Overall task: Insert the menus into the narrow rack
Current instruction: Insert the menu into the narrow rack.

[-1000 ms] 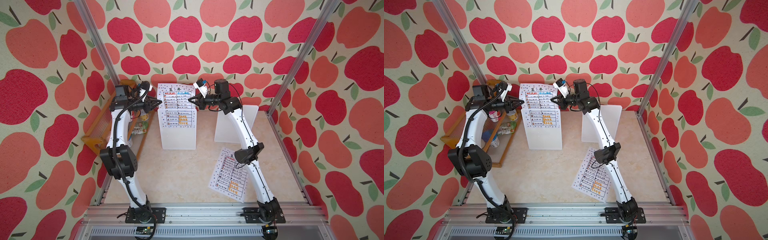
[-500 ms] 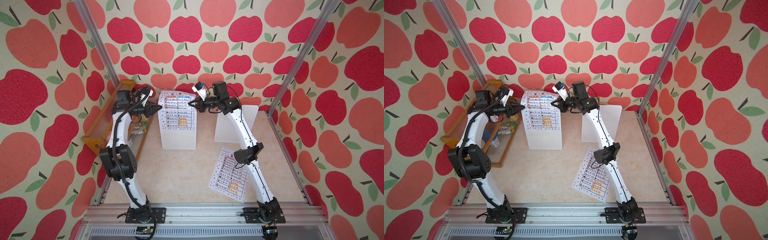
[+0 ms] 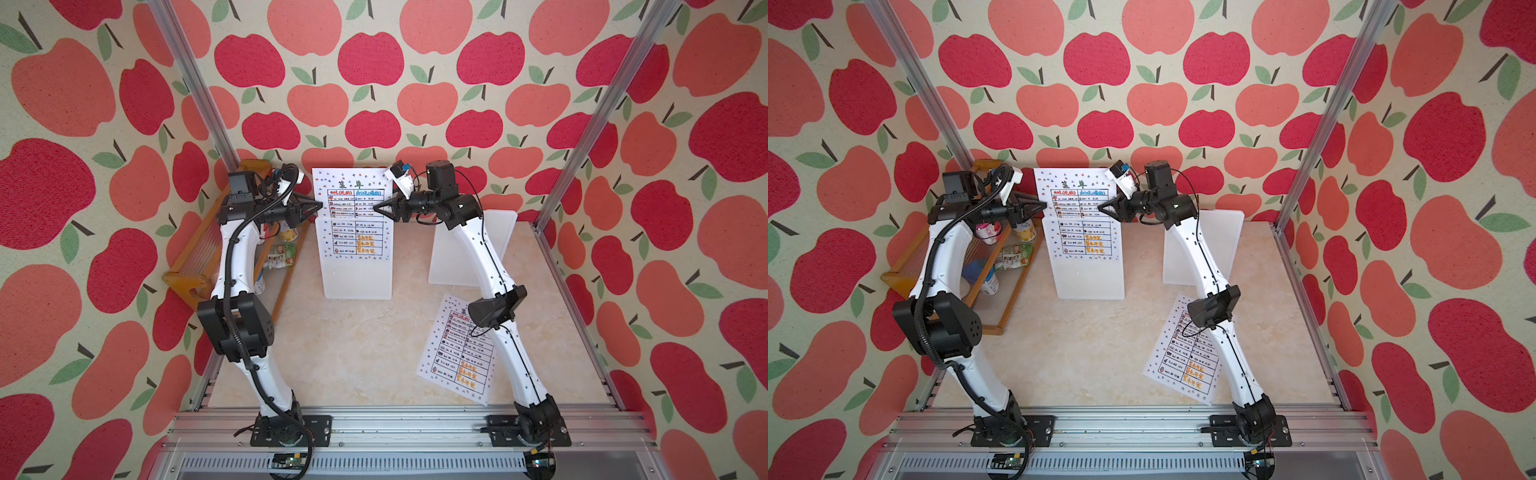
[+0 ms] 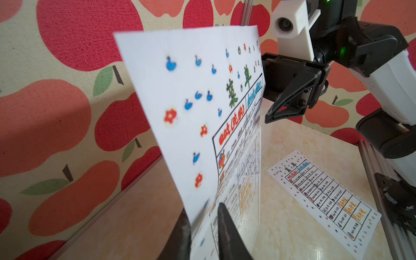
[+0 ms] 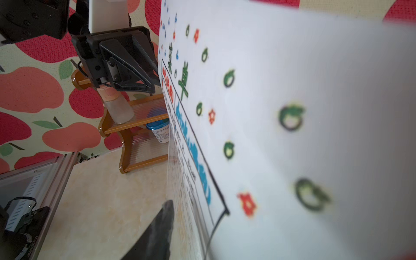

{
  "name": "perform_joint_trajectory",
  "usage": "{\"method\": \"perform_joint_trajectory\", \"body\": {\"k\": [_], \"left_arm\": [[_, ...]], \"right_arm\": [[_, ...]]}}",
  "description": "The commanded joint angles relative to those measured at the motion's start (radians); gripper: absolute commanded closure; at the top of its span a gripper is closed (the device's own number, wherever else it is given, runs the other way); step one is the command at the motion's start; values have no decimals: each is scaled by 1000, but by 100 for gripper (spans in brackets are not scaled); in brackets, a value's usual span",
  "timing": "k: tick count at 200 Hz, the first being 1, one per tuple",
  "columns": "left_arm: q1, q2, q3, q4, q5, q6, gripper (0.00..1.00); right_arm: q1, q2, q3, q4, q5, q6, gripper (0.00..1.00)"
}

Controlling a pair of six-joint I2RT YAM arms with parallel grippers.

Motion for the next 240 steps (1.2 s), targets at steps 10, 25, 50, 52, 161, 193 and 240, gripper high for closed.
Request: {"method": "perform_joint_trajectory", "body": {"k": [10, 25, 50, 52, 161, 193, 240], "left_arm": [[-2, 24, 12, -20, 25, 36, 77], [-1, 37, 39, -21, 28, 30, 77], [-2, 61, 104, -33, 35, 23, 76], [-2, 61, 109, -33, 37, 22, 76], [0, 85, 113, -39, 77, 23, 88], [2, 81, 99, -52, 74, 32, 90], [7, 50, 27, -35, 71, 40, 90]], "right_arm": [[-14, 29, 51, 117, 0, 54, 45], [-16, 27, 51, 140, 4, 64, 45], [-23, 20, 50, 164, 3, 72, 45], [-24, 20, 50, 166, 2, 73, 45], [-24, 21, 51, 144, -20, 81, 95], [-22, 22, 51, 116, -24, 76, 97], [-13, 26, 51, 62, -27, 57, 99]]}}
